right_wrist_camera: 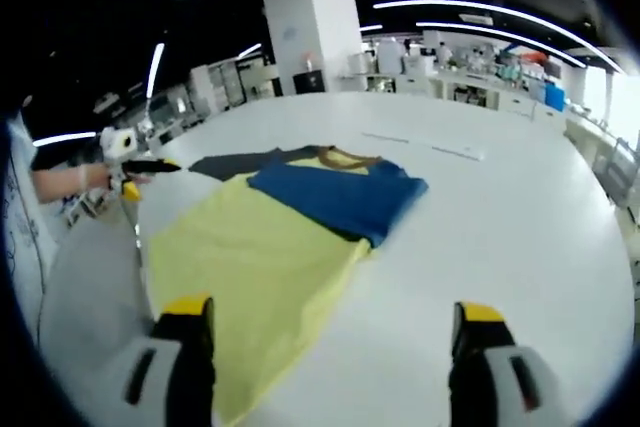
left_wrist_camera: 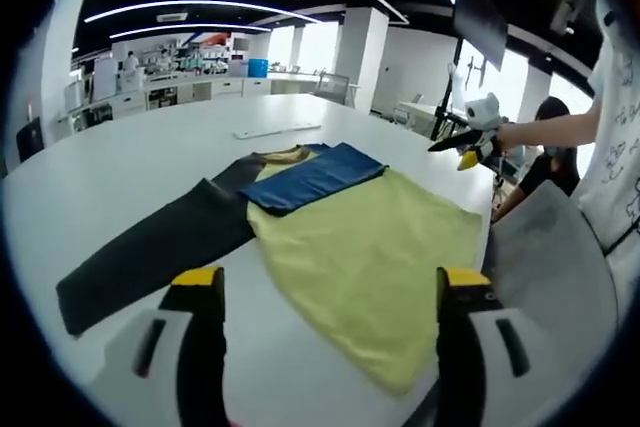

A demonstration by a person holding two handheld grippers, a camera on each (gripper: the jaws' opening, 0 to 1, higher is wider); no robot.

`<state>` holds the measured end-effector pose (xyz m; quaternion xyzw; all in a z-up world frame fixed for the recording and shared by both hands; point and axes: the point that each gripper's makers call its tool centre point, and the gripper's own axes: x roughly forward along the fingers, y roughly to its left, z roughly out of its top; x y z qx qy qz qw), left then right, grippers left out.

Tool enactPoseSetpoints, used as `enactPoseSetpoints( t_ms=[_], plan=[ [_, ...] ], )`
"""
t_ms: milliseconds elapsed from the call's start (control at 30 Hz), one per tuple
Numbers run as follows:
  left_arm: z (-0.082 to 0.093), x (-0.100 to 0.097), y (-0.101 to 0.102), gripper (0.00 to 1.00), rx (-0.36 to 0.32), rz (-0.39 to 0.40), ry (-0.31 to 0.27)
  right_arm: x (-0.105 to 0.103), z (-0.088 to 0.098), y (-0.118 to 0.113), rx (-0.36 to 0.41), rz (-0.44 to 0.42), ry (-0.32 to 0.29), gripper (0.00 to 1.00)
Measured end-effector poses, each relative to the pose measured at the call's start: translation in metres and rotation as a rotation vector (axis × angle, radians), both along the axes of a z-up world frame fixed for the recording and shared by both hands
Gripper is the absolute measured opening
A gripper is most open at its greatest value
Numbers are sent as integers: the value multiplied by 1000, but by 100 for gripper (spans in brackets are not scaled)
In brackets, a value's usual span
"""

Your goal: Fold the garment on the visible template until the final outline fits inside the template.

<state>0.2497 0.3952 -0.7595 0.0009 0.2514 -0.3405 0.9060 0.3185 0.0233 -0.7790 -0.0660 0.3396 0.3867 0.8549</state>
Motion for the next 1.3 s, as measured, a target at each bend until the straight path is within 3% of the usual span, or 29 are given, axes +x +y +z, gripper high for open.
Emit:
enactPoseSetpoints(
  t_ms=[167, 233, 433, 800, 933, 1167, 1300],
  plan=[
    [-1, 11, 21, 75, -13, 59, -11, -4, -1, -1, -1, -15, 13, 100],
    [0, 16, 29, 79, -55, 93, -17, -6, -1, 0, 0, -15, 12, 100],
    [-4, 27, 57, 80, -53, 141, -19, -11, -2, 1, -15, -13, 22, 100],
    [-18, 51, 142, 80, -75, 296, -7, -18, -10, -1, -39, -23, 55, 100],
    [-27, 49, 168, 79, -63, 361, 7, -24, -11, -3, -36, -38, 73, 100],
    [-42, 48, 215, 78, -123, 507, 28, -25, -10, -1, -32, -59, 88, 100],
    [-46, 46, 231, 75, -126, 557, 35, -25, -11, -1, -34, -61, 96, 100]
  ],
)
